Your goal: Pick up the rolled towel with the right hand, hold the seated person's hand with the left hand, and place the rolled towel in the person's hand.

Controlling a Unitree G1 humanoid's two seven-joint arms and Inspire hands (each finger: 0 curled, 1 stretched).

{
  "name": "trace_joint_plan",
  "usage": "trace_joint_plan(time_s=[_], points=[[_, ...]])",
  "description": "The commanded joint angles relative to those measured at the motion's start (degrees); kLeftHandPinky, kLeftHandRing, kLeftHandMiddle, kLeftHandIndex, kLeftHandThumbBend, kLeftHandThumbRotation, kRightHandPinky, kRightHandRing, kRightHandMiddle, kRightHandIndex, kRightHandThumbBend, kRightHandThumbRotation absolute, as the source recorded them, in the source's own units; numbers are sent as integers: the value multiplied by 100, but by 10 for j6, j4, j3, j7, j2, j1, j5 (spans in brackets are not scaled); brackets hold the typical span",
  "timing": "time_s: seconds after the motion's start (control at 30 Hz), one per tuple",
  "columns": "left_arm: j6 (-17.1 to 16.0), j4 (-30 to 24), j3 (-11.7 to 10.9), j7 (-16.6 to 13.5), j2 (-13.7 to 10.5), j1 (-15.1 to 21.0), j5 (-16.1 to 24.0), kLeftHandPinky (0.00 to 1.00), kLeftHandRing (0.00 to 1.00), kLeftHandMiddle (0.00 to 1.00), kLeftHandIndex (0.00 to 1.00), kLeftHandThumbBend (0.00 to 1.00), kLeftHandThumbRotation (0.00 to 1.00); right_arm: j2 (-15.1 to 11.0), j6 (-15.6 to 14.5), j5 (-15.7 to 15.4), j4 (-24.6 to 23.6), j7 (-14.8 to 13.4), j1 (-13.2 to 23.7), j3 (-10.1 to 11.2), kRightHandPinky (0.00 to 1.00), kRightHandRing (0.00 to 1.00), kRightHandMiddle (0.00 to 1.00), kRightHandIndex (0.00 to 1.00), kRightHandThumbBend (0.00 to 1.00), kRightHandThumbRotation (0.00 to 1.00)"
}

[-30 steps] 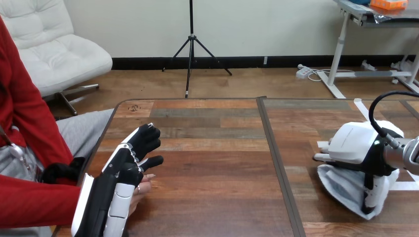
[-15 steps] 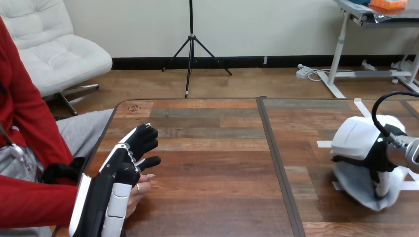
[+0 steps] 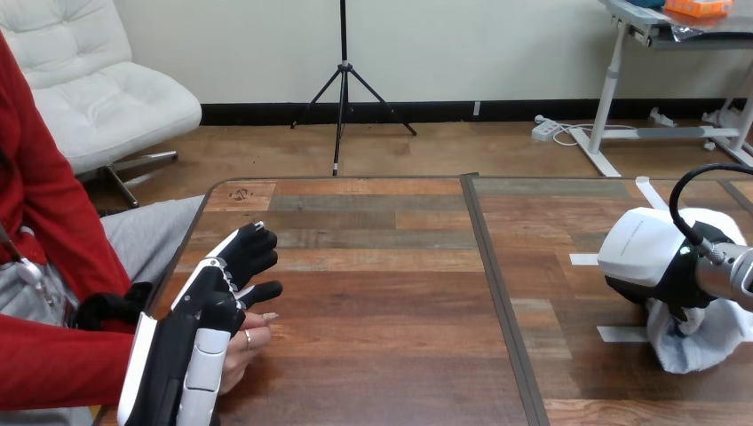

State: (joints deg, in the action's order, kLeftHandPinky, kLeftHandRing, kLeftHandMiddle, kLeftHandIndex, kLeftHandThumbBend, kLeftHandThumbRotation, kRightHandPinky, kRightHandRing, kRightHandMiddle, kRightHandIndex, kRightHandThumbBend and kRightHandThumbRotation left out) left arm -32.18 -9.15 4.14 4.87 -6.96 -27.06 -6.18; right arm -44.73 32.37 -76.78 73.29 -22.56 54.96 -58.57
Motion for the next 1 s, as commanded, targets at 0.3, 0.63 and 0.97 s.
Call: trace_joint_plan(time_s=[0.3, 0.63, 0.97], points=[[-4, -29, -3, 0, 16, 18, -2, 77, 86, 85, 83, 77, 100, 19, -8, 45, -2, 22, 16, 29, 10, 15, 20, 24, 57, 0], [0, -31, -4, 1, 14, 19, -4, 77, 86, 85, 83, 77, 100, 15, 16, 101, -6, 45, 20, 57, 11, 16, 20, 23, 55, 0], [3, -31, -5, 0, 14, 20, -2, 77, 85, 84, 82, 78, 100, 11, 29, 136, -9, 60, 25, 77, 17, 23, 29, 27, 58, 0]])
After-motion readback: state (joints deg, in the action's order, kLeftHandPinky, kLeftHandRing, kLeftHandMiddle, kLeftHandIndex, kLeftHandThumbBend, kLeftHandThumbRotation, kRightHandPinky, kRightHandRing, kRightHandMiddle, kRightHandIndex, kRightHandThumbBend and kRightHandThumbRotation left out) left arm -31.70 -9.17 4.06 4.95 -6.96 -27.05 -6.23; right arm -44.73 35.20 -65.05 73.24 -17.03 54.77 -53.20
